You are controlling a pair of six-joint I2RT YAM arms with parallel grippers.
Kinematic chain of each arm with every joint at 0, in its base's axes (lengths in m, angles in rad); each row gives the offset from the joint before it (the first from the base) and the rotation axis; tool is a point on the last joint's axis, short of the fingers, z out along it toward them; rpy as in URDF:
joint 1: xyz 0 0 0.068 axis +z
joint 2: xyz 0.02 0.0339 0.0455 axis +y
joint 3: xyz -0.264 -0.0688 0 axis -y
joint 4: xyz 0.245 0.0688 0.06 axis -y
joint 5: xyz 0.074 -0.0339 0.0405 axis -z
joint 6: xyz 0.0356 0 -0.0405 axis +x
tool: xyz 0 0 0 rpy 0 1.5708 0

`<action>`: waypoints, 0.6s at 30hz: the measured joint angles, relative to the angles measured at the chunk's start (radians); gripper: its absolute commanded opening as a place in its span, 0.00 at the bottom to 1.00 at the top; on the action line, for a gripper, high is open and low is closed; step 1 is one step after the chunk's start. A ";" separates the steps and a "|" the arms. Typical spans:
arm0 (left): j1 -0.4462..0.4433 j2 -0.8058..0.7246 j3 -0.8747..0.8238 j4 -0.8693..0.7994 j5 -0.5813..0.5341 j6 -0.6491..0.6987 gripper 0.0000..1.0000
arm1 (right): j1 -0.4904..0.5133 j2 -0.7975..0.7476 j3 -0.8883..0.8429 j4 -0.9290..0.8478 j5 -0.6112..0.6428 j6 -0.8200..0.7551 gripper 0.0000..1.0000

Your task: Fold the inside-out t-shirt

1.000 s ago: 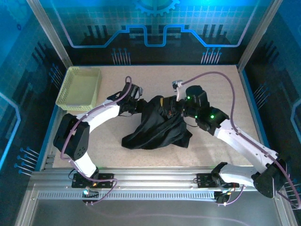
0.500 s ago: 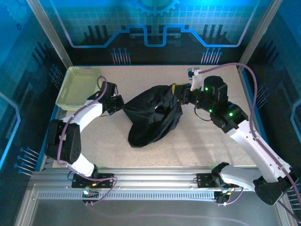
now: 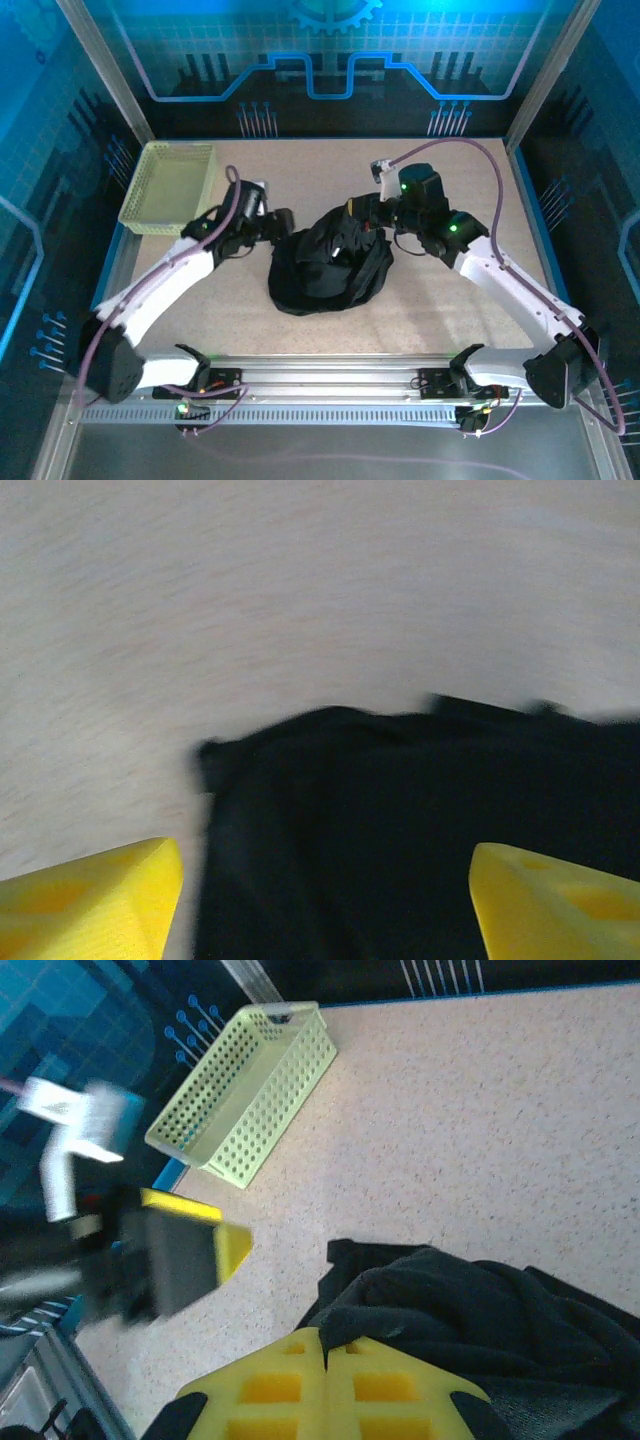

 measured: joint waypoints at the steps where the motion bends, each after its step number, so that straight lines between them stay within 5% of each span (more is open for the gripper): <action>1: -0.054 -0.043 -0.013 0.037 0.026 0.029 0.80 | 0.000 0.000 0.000 0.002 -0.010 0.000 0.00; 5: -0.155 -0.105 -0.053 0.140 0.089 0.101 0.79 | 0.006 -0.010 0.000 0.012 -0.021 0.000 0.00; 12: -0.246 0.048 -0.054 0.179 0.096 0.180 0.78 | 0.037 -0.028 0.005 0.011 -0.024 0.000 0.00; 18: -0.272 0.122 -0.008 0.172 0.013 0.202 0.50 | 0.054 -0.044 0.010 0.010 -0.015 0.000 0.00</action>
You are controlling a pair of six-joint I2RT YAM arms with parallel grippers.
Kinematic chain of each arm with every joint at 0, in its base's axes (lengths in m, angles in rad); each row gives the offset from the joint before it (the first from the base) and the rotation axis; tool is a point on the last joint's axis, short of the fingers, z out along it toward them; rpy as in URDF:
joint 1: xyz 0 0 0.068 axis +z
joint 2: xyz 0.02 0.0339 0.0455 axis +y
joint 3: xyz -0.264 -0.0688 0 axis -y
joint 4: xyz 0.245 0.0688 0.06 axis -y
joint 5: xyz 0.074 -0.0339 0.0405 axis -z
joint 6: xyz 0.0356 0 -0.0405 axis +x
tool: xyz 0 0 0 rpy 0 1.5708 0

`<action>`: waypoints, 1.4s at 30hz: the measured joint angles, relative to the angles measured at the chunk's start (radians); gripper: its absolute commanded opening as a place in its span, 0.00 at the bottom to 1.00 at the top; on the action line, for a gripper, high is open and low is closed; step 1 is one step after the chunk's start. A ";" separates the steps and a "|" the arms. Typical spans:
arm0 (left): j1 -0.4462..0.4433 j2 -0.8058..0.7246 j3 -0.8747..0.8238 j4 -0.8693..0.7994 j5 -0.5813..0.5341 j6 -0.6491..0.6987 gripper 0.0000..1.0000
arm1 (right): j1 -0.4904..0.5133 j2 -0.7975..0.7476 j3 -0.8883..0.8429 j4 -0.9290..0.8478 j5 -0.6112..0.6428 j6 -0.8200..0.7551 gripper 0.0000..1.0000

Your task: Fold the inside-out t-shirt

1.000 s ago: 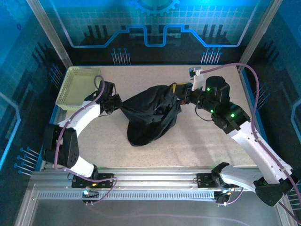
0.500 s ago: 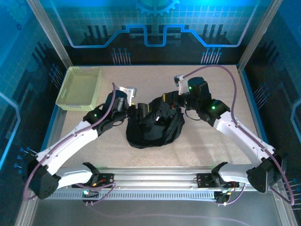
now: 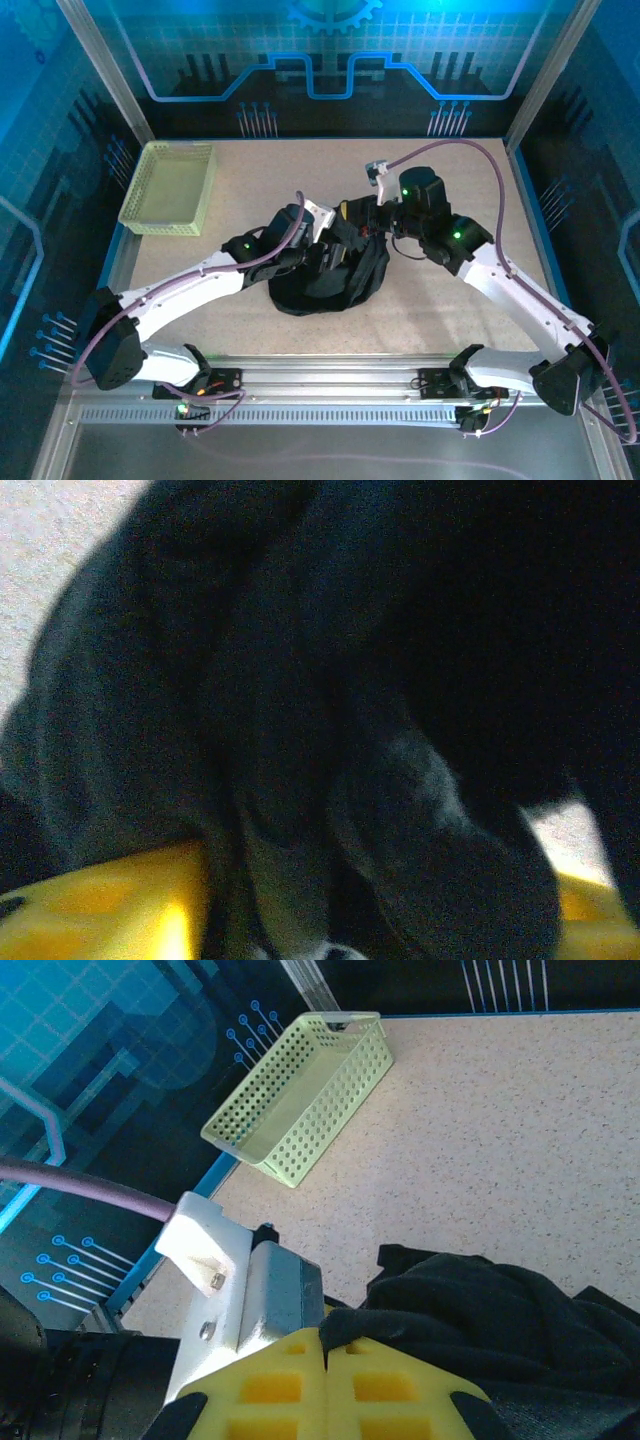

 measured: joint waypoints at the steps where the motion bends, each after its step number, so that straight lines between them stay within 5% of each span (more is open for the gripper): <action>1: 0.000 0.000 0.000 0.002 -0.019 -0.006 0.46 | 0.000 0.000 0.002 -0.001 0.006 0.000 0.00; 9: 0.000 -0.004 0.005 0.006 -0.129 -0.029 0.00 | 0.000 0.051 0.046 -0.069 0.099 0.000 0.00; 13: 0.005 -0.032 0.006 0.005 -0.138 -0.052 0.00 | -0.010 0.129 0.122 -0.137 0.165 -0.001 0.15; 17: 0.061 -0.072 0.006 -0.001 -0.113 -0.108 0.00 | -0.024 0.146 0.116 -0.172 0.217 -0.015 0.56; 19: 0.122 -0.085 0.005 0.000 -0.082 -0.147 0.00 | -0.025 0.134 0.078 -0.173 0.237 -0.021 0.68; 23: 0.217 -0.106 -0.013 0.009 -0.022 -0.215 0.00 | -0.021 0.087 -0.060 -0.171 0.266 -0.013 0.75; 31: 0.232 -0.107 -0.015 0.010 0.033 -0.261 0.00 | 0.059 0.118 -0.258 -0.114 0.310 0.056 0.79; 34: 0.238 -0.107 -0.015 0.010 0.039 -0.269 0.00 | 0.061 0.195 -0.252 -0.089 0.328 0.098 0.74; 39: 0.272 -0.116 -0.029 0.010 0.048 -0.298 0.00 | 0.029 0.355 -0.234 -0.080 0.341 0.168 0.19; 42: 0.331 -0.150 -0.055 0.005 0.061 -0.329 0.00 | -0.014 0.341 -0.235 -0.101 0.349 0.175 0.00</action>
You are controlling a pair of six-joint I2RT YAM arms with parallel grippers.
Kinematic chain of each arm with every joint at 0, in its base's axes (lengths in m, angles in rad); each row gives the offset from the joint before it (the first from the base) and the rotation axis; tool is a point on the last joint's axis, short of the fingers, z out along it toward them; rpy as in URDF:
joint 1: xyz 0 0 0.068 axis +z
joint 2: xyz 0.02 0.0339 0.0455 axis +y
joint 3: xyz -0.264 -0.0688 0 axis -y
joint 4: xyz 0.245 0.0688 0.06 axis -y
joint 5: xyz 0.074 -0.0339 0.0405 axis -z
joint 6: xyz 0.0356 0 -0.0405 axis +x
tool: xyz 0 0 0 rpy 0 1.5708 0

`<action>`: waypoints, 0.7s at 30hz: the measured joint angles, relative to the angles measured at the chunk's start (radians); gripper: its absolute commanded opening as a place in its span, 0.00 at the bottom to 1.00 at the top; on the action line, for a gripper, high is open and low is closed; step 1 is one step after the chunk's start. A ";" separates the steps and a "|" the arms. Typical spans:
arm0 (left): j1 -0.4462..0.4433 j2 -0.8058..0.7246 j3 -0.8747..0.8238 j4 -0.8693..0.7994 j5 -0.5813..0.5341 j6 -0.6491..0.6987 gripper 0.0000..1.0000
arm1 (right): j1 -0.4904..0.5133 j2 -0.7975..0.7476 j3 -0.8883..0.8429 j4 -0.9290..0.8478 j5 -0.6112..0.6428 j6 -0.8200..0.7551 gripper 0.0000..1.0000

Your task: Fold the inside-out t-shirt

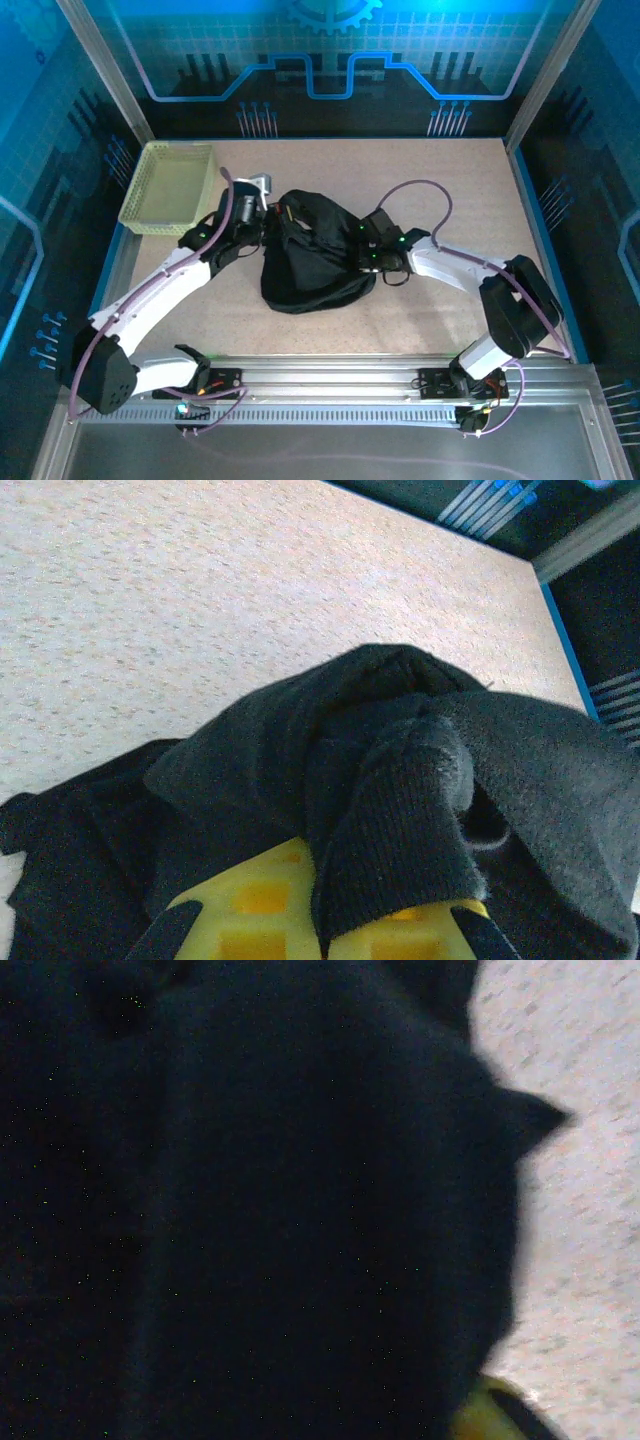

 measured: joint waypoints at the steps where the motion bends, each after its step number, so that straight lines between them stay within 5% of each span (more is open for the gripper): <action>1: 0.026 -0.018 -0.011 -0.001 0.006 -0.014 0.00 | -0.020 -0.019 -0.001 -0.004 0.000 -0.003 0.00; 9: 0.161 -0.070 -0.048 0.002 0.102 -0.122 0.00 | -0.235 -0.377 0.053 -0.077 -0.040 -0.149 0.00; 14: 0.166 0.098 -0.041 -0.030 0.146 -0.148 0.00 | -0.238 -0.308 0.103 -0.086 -0.103 -0.196 0.00; 21: 0.175 0.368 0.079 -0.232 0.119 -0.109 0.60 | -0.238 -0.021 0.102 -0.111 -0.108 -0.203 0.00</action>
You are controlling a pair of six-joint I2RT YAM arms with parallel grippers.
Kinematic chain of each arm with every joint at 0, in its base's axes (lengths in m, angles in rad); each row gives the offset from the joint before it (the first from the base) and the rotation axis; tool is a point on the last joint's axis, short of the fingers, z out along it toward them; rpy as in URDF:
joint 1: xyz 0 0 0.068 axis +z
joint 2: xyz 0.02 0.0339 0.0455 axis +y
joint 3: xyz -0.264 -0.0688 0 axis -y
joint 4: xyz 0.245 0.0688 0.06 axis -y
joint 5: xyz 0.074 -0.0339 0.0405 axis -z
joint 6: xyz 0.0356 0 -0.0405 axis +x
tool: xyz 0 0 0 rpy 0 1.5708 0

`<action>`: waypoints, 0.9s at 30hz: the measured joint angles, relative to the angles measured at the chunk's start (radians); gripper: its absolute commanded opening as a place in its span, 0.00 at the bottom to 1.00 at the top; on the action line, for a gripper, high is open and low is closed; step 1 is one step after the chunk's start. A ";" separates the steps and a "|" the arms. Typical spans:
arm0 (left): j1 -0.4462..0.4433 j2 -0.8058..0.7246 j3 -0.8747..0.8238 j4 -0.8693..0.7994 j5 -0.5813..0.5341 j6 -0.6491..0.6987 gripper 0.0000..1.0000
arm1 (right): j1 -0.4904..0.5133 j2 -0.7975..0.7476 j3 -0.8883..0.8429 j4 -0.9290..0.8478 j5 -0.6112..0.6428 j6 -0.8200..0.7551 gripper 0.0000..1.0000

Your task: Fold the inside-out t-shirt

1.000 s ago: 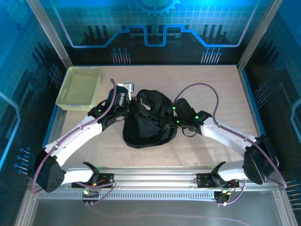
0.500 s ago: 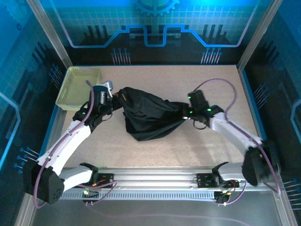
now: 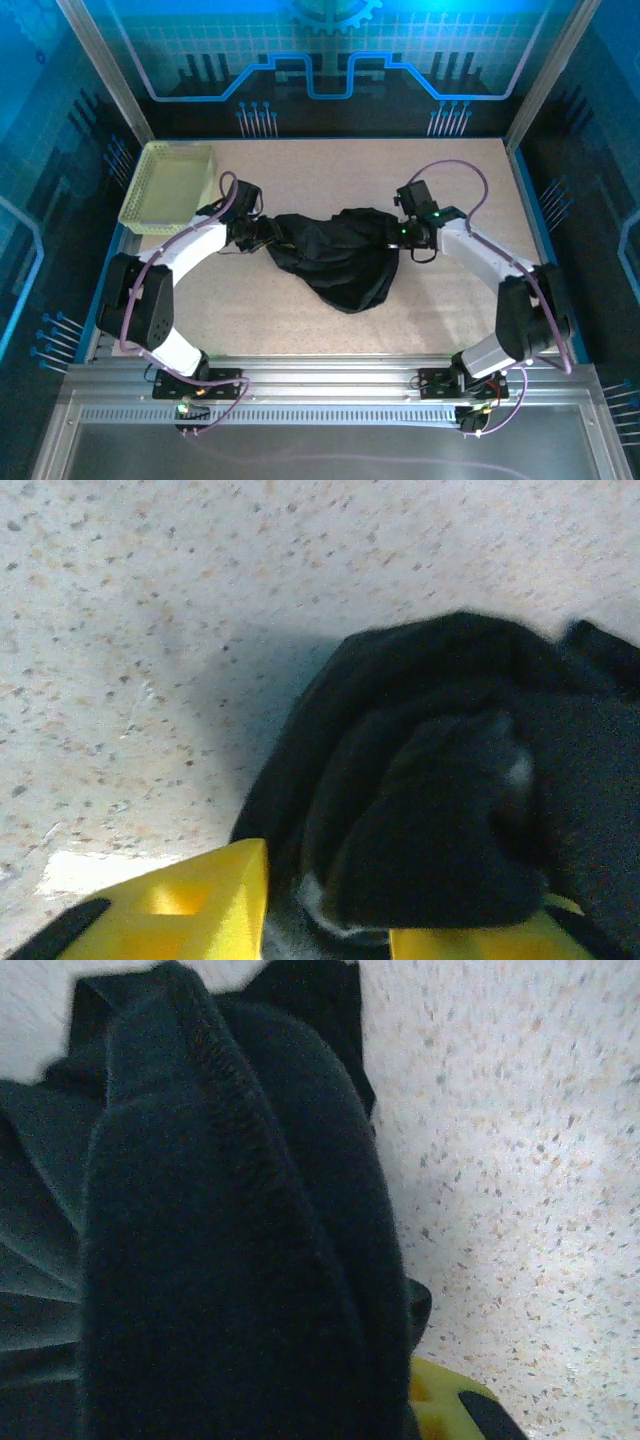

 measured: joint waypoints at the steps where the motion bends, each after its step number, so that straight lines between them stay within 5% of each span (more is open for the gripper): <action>1: -0.002 -0.004 0.005 -0.017 -0.016 0.004 0.67 | 0.000 0.010 0.000 0.000 0.000 0.000 0.00; 8: -0.140 -0.193 0.008 -0.105 -0.169 0.020 0.72 | 0.000 0.013 0.031 0.004 0.000 0.000 0.00; 12: -0.266 -0.247 0.000 -0.072 -0.149 -0.002 0.72 | 0.000 0.013 0.043 0.004 -0.001 0.000 0.00; 16: -0.276 -0.198 -0.024 -0.011 -0.122 -0.037 0.71 | 0.003 0.013 0.043 0.004 -0.001 0.000 0.00; 22: -0.274 -0.064 -0.022 0.053 -0.097 -0.061 0.56 | 0.008 0.013 0.042 0.010 0.001 0.000 0.00; 27: -0.271 -0.013 0.001 0.074 -0.098 -0.059 0.24 | 0.008 0.011 0.032 0.011 0.009 0.000 0.00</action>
